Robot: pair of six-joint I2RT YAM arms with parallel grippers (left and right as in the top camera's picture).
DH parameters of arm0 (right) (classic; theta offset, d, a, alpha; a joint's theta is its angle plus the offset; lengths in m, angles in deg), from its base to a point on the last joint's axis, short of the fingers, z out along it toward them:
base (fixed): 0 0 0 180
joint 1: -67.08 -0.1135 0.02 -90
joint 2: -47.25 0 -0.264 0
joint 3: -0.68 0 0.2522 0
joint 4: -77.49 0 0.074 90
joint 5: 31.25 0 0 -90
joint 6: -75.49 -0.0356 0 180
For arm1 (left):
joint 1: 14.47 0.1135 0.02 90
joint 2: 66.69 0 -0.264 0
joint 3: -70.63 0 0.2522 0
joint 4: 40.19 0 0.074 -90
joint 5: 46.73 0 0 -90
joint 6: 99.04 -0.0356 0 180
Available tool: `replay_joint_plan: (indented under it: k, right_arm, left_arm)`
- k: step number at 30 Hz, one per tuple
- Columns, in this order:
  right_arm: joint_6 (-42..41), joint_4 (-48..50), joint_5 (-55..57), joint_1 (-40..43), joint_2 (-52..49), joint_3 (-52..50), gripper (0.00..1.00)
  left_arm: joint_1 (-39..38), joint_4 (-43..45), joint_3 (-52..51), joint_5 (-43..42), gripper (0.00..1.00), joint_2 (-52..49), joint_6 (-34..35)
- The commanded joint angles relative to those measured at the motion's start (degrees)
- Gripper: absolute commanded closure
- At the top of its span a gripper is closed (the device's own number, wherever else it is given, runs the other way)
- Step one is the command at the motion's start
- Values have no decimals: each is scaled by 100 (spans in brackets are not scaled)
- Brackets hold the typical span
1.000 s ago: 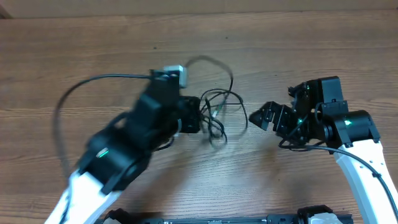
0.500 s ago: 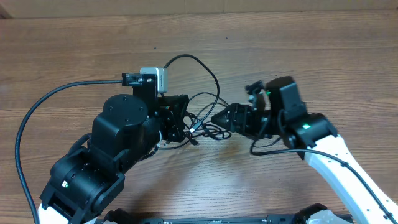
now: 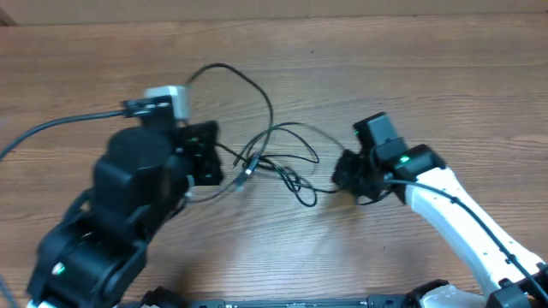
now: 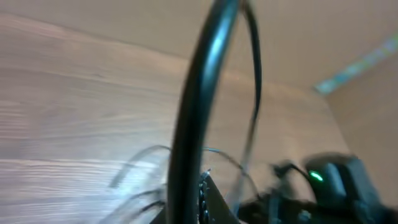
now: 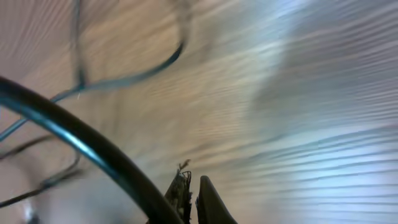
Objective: Untangle cables
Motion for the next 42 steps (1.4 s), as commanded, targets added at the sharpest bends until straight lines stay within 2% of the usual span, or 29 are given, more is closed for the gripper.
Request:
replay_joint_plan:
  k: [1, 7, 9, 11, 14, 19, 22, 23, 24, 25, 26, 31, 34, 35, 36, 42]
  right_arm:
    - [59, -293, 994, 802, -7, -4, 96]
    - [363, -579, 1141, 1808, -7, -4, 96]
    - [365, -688, 1123, 2068, -7, -4, 96]
    - [568, -763, 846, 2238, -7, -4, 94]
    - [1694, -728, -173, 2264, -7, -4, 68]
    - [3263, -702, -2332, 2247, 42, 0, 54]
    - [4048, -695, -3720, 2247, 166, 2, 46]
    - [4256, -708, -4140, 2243, 203, 2, 42]
    - [4662, -745, -4972, 2166, 273, 2, 27]
    - [4739, -743, -5237, 2094, 295, 2, 19]
    - [4736, -741, -5370, 1993, 297, 2, 18]
    - [4717, -737, -5396, 1241, 295, 0, 26]
    - [4715, -494, -4986, 636, 295, 0, 27]
    - [4712, -378, -4745, 461, 295, 0, 21]
    - [4688, -232, -4404, 260, 295, 0, 0]
    - [3818, 575, -2109, -765, 295, 0, 0]
  left_arm:
    - [590, -269, 614, 1102, 96, 457, -133]
    - [1156, -452, 686, 1692, 96, 625, -83]
    - [1298, -570, 682, 1770, 96, 616, 254]
    - [1333, -688, 675, 1495, 96, 566, 540]
    - [1333, -833, 669, 1193, 96, 442, 782]
    - [1333, -1471, 667, 1167, 96, 57, 2225]
    - [1333, -1788, 667, 966, 96, -234, 2828]
    - [1333, -1858, 667, 831, 96, -350, 3005]
    - [1331, -1919, 667, 531, 96, -584, 3373]
    - [1331, -1919, 667, 389, 96, -691, 3530]
    - [1331, -1917, 667, 216, 95, -826, 3781]
    - [1331, -1969, 667, -264, 95, -1357, 4787]
    - [1331, -2194, 667, -337, 95, -1635, 5388]
    - [1331, -2286, 667, -337, 96, -1707, 5569]
    - [1331, -2391, 667, -356, 96, -1788, 5796]
    - [1331, -2581, 667, -627, 96, -2055, 5980]
